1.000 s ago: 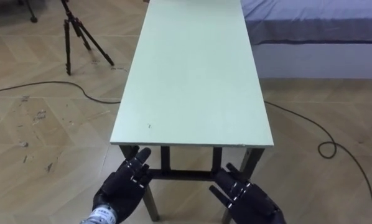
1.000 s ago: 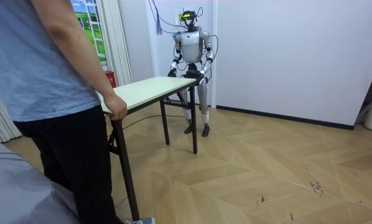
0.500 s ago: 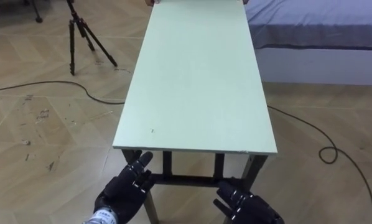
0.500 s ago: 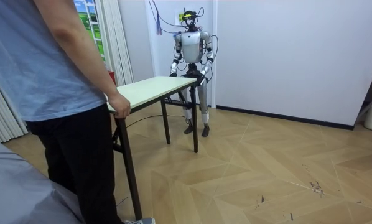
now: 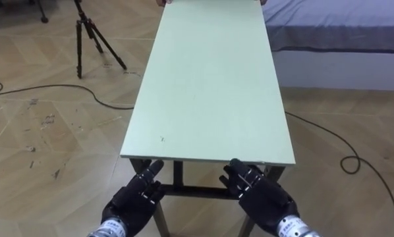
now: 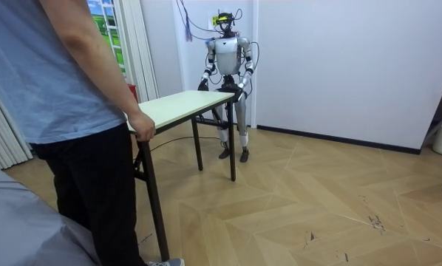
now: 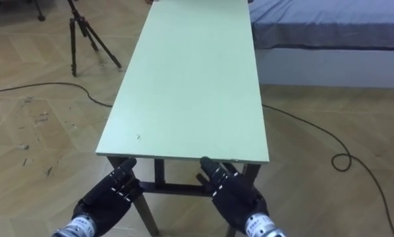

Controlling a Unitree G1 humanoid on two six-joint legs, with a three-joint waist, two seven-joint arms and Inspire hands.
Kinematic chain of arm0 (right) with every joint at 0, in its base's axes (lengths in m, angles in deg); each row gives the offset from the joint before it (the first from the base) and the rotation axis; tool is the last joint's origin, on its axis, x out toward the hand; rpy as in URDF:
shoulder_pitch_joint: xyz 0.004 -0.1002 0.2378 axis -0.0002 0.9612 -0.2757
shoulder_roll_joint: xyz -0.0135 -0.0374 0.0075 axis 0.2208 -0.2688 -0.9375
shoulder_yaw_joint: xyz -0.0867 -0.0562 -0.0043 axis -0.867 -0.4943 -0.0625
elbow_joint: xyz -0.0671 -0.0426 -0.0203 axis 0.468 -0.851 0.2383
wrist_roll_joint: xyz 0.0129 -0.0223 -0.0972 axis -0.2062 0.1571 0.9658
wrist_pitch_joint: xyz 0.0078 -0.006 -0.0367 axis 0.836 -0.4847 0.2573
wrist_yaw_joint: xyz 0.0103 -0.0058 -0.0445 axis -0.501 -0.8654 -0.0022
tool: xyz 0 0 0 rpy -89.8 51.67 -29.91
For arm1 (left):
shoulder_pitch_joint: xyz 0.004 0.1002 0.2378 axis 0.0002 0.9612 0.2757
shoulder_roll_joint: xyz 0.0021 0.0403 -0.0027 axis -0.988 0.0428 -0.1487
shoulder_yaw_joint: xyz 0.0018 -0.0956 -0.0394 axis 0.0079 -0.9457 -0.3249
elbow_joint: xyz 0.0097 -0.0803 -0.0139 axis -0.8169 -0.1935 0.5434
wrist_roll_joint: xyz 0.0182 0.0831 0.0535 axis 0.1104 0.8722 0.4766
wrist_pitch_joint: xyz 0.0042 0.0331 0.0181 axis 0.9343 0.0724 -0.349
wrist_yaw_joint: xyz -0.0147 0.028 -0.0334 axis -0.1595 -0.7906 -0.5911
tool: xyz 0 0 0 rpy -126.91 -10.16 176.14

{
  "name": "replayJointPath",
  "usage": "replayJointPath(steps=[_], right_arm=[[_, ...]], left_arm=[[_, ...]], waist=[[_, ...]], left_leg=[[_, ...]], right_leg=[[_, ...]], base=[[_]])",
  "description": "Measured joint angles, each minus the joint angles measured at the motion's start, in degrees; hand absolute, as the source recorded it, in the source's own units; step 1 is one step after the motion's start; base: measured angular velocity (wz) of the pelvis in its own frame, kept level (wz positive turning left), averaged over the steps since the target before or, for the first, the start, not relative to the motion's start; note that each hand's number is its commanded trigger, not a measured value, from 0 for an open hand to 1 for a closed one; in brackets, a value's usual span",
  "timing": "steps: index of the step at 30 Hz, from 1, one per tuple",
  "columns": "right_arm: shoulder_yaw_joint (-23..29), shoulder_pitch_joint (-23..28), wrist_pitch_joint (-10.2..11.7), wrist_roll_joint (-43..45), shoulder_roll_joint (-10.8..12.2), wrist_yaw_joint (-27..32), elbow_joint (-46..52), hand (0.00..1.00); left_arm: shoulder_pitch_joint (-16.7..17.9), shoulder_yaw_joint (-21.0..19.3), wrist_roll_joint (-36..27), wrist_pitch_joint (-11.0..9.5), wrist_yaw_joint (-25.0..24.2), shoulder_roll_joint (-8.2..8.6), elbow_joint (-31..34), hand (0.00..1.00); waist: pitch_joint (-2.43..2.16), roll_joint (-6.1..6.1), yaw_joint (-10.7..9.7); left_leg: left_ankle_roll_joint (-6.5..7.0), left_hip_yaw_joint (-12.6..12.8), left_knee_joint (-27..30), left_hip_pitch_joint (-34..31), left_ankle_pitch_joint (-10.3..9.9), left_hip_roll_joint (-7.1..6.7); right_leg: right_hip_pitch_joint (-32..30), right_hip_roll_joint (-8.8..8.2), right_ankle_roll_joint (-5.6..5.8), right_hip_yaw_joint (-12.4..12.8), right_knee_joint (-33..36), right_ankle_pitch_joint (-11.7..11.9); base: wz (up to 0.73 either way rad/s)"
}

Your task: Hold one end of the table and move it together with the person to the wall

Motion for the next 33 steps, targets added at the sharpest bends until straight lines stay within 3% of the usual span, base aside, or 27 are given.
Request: replayJointPath(steps=[7, 23, 33], right_arm=[[-0.03, -0.82, -0.02, -0.36, 0.31, 0.12, 1.07, 0.0], [-0.08, -0.95, -0.02, -1.55, -0.32, 0.12, 1.81, 0.0], [-0.14, -1.28, 0.36, -9.45, 0.99, 2.6, 1.75, 0.0]], left_arm=[[-2.35, 0.39, -0.02, 0.05, 0.79, 0.48, 6.82, 0.0], [-2.34, 0.58, 0.04, 0.07, 2.2, 0.5, 8.82, 0.0], [-2.36, 0.6, -1.73, 0.0, 5.83, 0.5, 10.6, 0.0]], waist=[[0.23, 0.5, -0.15], [0.32, 0.39, -0.06], [0.64, 0.5, -0.11]], left_leg=[[0.01, 0.09, 0.2, -2.03, 0.01, 0.12], [0.01, -1.07, 0.39, -2.96, 0.01, 0.14], [0.01, -1.05, -0.01, -2.8, 0.01, 0.16]], right_leg=[[-1.72, 0.05, -0.16, 0.11, 0.16, 0.42], [-2.55, 0.06, -0.18, 0.04, 0.26, 0.77], [-2.62, 0.18, -0.18, 0.26, 0.03, 0.88]], base=[[-0.03], [0.0], [0.0]])
